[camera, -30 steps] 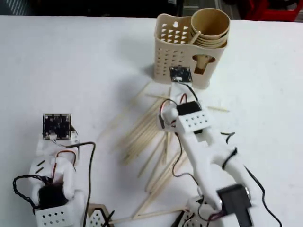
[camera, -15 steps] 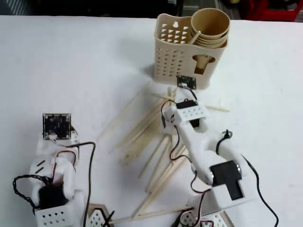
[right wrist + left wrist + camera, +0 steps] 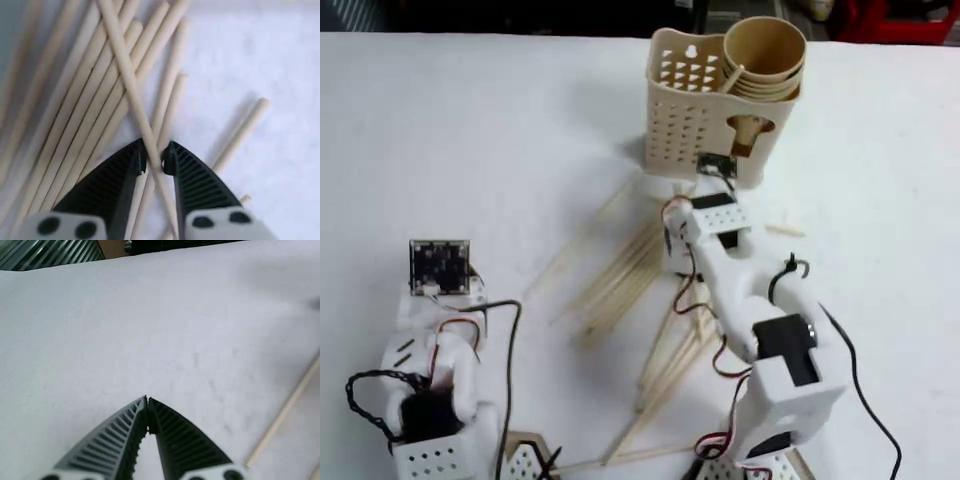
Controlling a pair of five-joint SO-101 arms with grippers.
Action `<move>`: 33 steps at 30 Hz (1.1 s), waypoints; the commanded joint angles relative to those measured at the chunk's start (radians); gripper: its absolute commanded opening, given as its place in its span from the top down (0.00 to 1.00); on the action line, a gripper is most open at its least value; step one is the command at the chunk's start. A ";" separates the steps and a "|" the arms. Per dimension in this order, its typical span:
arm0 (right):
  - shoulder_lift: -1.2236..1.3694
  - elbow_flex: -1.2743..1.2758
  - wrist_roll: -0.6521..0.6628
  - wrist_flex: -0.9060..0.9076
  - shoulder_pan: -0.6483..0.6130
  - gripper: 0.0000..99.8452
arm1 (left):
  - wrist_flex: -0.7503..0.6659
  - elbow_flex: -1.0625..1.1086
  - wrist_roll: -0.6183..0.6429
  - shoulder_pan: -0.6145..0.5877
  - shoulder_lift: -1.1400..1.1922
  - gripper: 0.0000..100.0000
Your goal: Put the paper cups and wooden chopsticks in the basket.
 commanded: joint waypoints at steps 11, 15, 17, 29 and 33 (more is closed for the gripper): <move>-0.366 -0.018 0.092 0.194 -0.015 0.98 | -0.020 -0.008 0.009 -0.010 -0.018 0.98; -0.464 -0.018 0.110 0.237 -0.005 0.98 | -0.020 -0.008 0.009 -0.010 -0.018 0.98; -0.510 -0.018 0.130 0.265 -0.012 0.98 | -0.021 -0.008 0.009 -0.010 -0.018 0.98; -0.903 -0.025 0.221 0.271 -0.015 0.98 | -0.021 -0.008 0.009 -0.010 -0.018 0.98; -1.012 -0.025 0.239 0.269 -0.045 0.98 | -0.021 -0.008 0.009 -0.010 -0.018 0.98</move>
